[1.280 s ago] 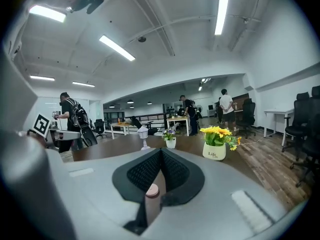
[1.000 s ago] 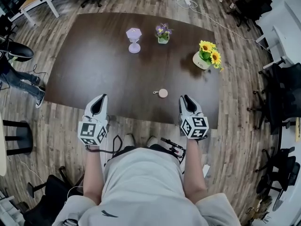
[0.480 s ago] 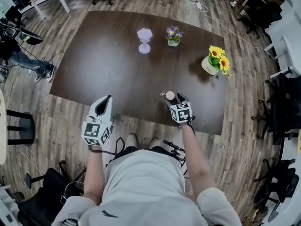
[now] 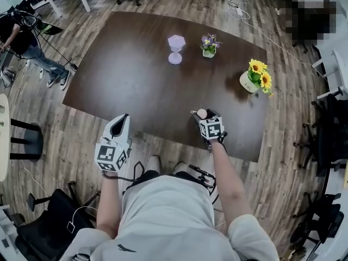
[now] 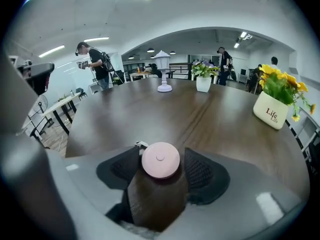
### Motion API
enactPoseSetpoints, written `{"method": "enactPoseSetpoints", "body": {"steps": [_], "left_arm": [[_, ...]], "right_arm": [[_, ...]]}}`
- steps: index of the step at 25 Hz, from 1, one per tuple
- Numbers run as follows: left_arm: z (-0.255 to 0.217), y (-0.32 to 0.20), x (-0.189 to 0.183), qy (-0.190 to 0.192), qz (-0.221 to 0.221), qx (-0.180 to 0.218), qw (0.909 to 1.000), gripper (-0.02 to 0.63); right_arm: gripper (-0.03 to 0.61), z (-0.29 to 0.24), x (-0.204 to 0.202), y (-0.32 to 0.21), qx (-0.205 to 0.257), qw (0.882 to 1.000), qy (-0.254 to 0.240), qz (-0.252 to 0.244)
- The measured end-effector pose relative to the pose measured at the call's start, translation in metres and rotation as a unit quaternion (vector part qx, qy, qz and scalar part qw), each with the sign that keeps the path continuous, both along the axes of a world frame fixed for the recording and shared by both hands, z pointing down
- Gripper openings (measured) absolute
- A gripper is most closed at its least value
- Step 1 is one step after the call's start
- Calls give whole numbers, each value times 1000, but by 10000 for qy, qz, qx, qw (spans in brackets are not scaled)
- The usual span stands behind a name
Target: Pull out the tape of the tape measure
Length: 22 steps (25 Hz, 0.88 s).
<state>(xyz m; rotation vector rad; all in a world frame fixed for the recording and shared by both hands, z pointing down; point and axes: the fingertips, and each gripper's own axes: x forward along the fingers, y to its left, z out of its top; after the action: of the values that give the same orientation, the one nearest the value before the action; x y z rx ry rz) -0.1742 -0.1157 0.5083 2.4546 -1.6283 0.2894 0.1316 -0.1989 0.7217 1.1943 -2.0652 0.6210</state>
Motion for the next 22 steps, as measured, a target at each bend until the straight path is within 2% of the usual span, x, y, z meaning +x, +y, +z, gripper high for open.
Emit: {"method": "enactPoseSetpoints", "body": {"steps": [3,9,16,22], "left_arm": [[2,1,1,6,-5,-16,10000,6],[-1,4,2,-45,-12,24,10000,6],[-1,9,-7,23,-84,48,10000,6],[3,2,22,154,378,228,9989,6]], "right_arm": [[226,0,-5,-1,-27,9998,44,-179],[225,1,-4,0,-77,9998,-53,-154],[225,-30,-10,-1,17,9971,-764,0],[225,-81,-24,0,283,9936,-1045,-336]]}}
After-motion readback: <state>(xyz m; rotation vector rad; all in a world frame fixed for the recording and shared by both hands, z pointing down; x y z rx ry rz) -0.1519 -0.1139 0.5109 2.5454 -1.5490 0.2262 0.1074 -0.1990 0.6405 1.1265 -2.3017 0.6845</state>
